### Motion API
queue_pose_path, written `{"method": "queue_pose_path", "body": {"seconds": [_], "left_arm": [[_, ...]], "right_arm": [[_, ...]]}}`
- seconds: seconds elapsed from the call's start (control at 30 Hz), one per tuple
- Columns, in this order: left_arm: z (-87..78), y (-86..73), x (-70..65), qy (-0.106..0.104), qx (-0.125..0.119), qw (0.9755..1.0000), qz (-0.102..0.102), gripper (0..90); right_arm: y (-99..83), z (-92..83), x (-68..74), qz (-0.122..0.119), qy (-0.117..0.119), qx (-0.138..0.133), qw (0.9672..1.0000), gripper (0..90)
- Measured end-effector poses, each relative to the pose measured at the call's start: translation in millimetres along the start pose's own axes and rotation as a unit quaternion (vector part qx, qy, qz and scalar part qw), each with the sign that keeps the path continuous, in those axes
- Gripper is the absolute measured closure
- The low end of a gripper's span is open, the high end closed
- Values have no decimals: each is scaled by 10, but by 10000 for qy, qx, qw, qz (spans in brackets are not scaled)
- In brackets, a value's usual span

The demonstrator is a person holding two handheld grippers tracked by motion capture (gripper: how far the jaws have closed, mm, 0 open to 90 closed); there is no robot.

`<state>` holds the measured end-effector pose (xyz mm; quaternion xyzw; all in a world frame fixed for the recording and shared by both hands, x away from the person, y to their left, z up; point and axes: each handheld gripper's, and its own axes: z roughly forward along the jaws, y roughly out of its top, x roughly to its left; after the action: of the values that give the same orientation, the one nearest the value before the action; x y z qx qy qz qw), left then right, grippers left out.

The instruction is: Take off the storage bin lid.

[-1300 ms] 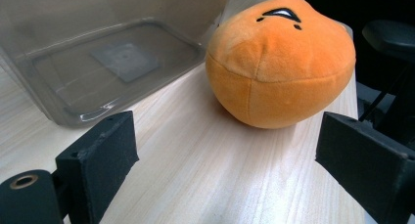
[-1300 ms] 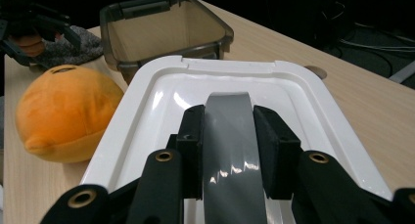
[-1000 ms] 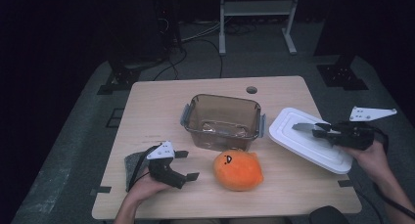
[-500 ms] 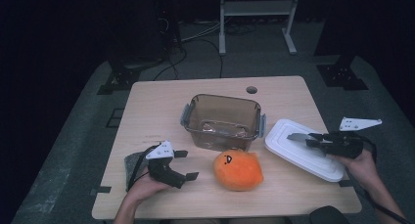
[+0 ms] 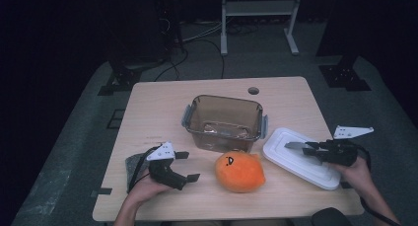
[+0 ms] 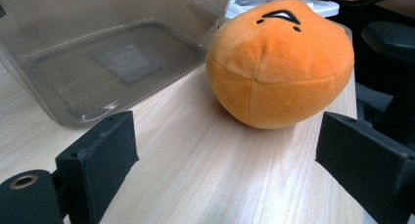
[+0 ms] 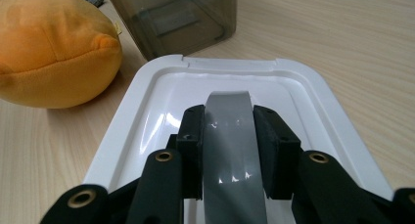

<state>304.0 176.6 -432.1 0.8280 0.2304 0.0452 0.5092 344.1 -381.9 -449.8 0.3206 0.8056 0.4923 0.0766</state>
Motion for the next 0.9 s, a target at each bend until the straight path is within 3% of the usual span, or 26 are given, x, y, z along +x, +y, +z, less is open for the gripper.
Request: {"method": "queue_pose_path", "body": {"seconds": [0.67,0.9], "left_arm": [[-3,2,-4,1,9,10000,19,75],[-4,3,-6,2,4,10000,22,75]], "right_arm": [[-211,67,31,134,104,120,9998,654],[-122,23,64,119,116,80,9998,551]]}}
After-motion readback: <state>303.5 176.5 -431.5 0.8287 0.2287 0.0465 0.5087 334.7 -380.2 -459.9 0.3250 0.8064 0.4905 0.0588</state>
